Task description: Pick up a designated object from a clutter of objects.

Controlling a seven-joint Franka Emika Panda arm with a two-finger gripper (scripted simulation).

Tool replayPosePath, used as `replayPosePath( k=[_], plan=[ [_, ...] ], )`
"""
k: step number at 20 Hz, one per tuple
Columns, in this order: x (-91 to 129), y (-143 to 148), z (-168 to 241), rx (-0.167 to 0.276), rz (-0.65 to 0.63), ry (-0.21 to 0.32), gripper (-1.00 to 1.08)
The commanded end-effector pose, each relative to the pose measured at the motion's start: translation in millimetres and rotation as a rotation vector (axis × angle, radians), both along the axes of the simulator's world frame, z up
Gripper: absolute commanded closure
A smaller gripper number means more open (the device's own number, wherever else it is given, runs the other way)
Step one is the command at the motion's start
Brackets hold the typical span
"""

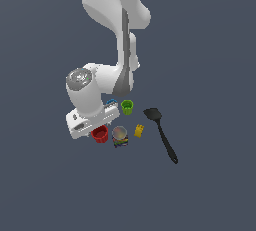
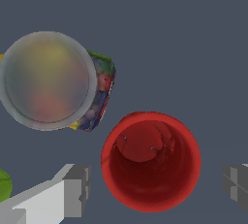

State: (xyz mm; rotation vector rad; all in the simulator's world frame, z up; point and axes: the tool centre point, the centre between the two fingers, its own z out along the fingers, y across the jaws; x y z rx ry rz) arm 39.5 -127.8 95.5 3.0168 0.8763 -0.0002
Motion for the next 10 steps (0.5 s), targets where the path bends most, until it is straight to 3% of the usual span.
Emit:
replayPosePath(
  k=[1,10],
  plan=[
    [0,0,-6,0.0,0.001,0.001,-0.92],
    [-1,0,-44,0.0,0.003,0.0,-0.92]
  ],
)
